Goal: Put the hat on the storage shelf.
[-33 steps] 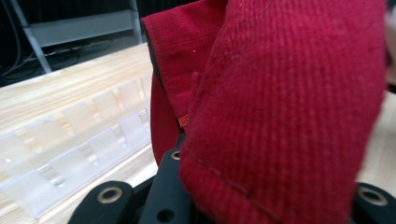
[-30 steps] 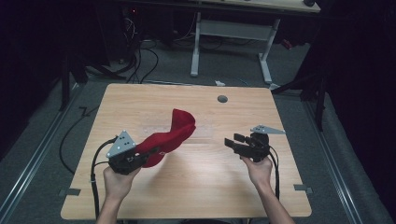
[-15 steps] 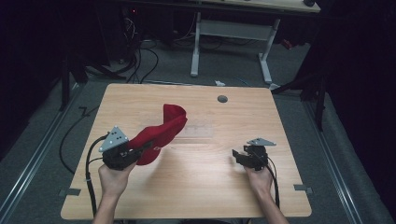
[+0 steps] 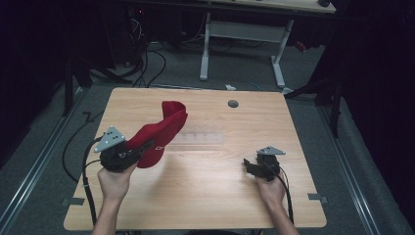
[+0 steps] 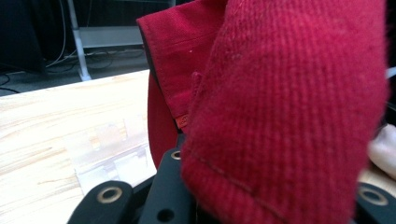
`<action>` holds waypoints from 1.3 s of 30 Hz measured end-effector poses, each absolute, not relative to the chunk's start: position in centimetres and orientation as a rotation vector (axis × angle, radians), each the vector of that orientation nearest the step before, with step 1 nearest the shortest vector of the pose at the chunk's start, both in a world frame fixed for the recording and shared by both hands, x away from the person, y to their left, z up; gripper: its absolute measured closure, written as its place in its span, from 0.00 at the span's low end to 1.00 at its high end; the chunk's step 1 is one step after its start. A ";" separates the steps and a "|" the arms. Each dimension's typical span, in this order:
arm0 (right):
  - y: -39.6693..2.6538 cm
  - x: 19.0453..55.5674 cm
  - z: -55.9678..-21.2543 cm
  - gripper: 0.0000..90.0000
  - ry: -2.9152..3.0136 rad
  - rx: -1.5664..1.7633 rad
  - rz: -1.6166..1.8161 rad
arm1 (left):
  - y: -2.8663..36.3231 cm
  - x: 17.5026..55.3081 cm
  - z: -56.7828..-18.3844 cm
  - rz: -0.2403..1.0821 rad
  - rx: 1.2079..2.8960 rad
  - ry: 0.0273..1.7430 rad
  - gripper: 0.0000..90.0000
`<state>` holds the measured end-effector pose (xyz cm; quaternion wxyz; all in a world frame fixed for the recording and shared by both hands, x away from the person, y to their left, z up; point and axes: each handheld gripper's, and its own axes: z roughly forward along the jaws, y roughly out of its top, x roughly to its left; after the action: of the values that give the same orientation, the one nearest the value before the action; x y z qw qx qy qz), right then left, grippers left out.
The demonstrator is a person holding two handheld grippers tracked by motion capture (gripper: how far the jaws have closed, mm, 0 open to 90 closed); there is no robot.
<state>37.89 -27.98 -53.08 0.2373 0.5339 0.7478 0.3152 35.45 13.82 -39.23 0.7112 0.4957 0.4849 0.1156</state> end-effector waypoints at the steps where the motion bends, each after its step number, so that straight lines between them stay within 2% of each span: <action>1: -28.0 37.9 -53.1 0.40 2.051 1.463 0.864 | 13.9 35.5 -39.2 0.257 1.097 1.076 0.89; 14: -27.9 37.8 -53.1 0.37 2.058 1.458 0.865 | 14.6 36.3 -37.9 0.277 1.043 1.079 0.89; 39: -27.9 37.8 -53.1 0.35 2.066 1.451 0.865 | 16.2 40.0 -34.9 0.330 0.969 1.097 0.89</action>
<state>37.79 -27.86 -53.11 0.2340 0.5287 0.7527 0.3150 40.05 16.19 -34.95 0.7314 0.4404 0.4986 0.1497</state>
